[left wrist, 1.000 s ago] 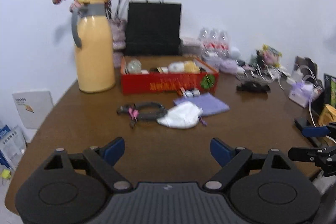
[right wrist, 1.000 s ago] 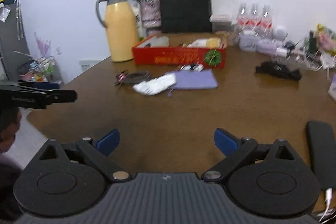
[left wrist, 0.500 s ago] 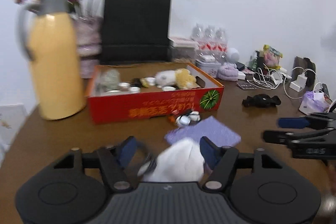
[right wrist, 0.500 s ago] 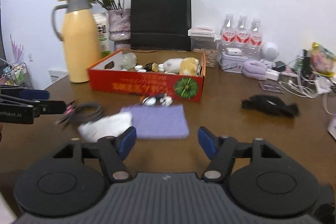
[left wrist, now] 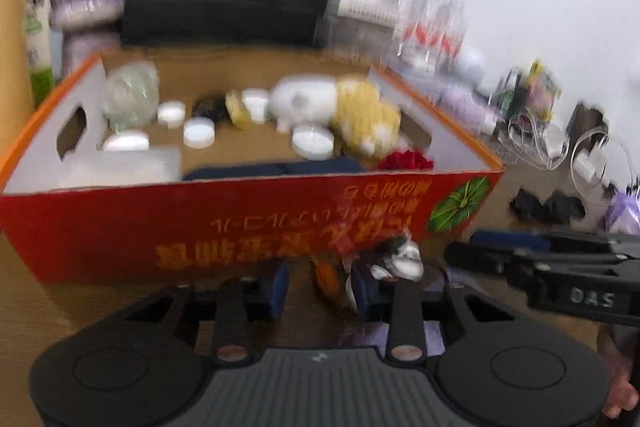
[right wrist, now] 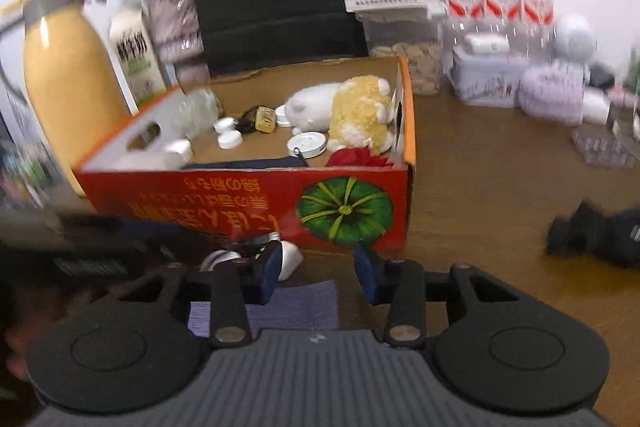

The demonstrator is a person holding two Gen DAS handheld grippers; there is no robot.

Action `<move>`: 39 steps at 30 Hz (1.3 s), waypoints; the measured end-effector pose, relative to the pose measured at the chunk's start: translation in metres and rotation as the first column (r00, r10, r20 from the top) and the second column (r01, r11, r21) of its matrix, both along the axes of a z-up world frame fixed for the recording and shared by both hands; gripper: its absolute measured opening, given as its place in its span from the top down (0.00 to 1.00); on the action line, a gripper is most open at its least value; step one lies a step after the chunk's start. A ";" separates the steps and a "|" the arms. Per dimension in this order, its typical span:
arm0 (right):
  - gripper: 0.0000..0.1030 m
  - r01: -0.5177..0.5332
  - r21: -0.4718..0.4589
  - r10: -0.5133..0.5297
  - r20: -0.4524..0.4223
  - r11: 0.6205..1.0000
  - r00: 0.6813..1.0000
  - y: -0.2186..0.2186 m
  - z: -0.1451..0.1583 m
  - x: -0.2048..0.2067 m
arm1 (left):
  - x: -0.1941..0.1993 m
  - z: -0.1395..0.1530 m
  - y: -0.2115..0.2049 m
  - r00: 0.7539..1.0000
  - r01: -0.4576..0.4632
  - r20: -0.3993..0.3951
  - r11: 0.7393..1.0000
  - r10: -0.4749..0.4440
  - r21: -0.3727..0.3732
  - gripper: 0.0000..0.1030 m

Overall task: Organize objects
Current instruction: 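Grasp the black USB cable with the right tool while the left tool grasps the small orange piece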

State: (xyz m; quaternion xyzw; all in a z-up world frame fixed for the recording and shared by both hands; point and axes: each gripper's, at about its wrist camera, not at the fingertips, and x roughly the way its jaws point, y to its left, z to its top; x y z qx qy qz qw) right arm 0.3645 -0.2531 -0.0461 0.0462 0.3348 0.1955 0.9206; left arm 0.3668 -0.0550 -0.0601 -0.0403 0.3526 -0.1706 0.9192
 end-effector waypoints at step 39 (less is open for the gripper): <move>0.94 -0.028 -0.177 0.027 -0.008 0.984 1.000 0.002 0.003 -0.229 | -0.246 0.018 0.041 0.999 -0.017 -0.035 0.998 0.020 0.060 0.57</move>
